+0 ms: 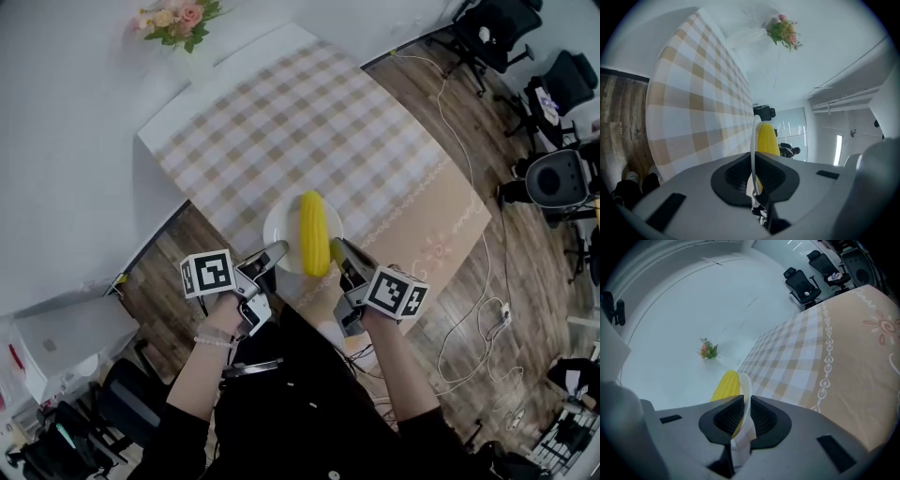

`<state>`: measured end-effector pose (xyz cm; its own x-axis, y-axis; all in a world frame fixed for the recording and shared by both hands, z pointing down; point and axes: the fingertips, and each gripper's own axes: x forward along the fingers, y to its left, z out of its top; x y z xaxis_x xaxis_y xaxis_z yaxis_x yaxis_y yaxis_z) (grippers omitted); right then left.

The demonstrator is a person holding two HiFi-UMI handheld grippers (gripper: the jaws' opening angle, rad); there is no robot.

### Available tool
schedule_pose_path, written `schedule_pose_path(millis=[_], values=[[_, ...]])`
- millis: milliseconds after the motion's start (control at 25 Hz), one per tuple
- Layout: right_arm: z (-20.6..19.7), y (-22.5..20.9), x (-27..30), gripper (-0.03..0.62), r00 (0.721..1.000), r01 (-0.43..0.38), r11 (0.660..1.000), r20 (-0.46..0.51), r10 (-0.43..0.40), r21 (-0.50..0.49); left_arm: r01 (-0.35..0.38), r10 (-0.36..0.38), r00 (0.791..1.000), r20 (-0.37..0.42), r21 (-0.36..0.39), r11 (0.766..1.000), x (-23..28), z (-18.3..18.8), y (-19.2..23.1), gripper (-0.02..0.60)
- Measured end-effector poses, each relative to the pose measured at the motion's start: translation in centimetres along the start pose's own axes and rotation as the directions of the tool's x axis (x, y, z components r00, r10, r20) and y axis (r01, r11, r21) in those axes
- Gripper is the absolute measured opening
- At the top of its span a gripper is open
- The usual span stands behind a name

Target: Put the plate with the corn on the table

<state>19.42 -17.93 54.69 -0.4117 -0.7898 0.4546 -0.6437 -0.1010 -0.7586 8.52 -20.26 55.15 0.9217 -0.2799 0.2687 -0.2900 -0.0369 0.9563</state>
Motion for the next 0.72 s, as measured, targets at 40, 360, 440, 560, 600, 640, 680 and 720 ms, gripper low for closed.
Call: schedule_pose_path(millis=[40,360,440,560,600,640,680,720], values=[[0.0,-0.4,0.0,0.074,1.000,0.004,1.000,-0.004,-0.004,0.000,-0.006,0.006,1.000,-0.002,-0.003,1.000,0.3,-0.1,0.2,0.028],[0.3,-2.6,1.2,0.074,0.999,0.036,0.999,-0.035,-0.037,-0.010,-0.054,0.054,0.998,-0.019,0.002,0.999,2.3,0.4,2.1,0.028],[0.5,-2.8,2.0,0.074,0.998,0.046,0.999,-0.042,-0.046,-0.006,-0.068,0.068,0.997,-0.027,0.009,0.998,2.5,1.0,2.5,0.028],[0.1,-4.0,1.6,0.075,0.997,0.057,0.998,-0.050,-0.057,-0.002,-0.086,0.087,0.996,-0.037,0.018,0.996,3.2,0.2,3.0,0.028],[0.0,-4.2,1.7,0.075,0.997,0.062,0.998,-0.053,-0.062,-0.002,-0.092,0.093,0.995,-0.040,0.021,0.996,3.3,0.3,3.3,0.029],[0.1,-4.2,2.2,0.075,0.996,0.067,0.998,-0.056,-0.067,-0.002,-0.098,0.099,0.994,-0.044,0.023,0.995,3.3,0.7,3.5,0.029],[0.2,-4.2,2.7,0.075,0.996,0.072,0.997,-0.059,-0.072,-0.002,-0.104,0.105,0.993,-0.048,0.026,0.994,3.4,1.1,3.7,0.029],[0.2,-4.3,3.0,0.075,0.995,0.077,0.997,-0.063,-0.077,-0.002,-0.111,0.112,0.992,-0.050,0.031,0.993,3.5,1.3,3.8,0.029]])
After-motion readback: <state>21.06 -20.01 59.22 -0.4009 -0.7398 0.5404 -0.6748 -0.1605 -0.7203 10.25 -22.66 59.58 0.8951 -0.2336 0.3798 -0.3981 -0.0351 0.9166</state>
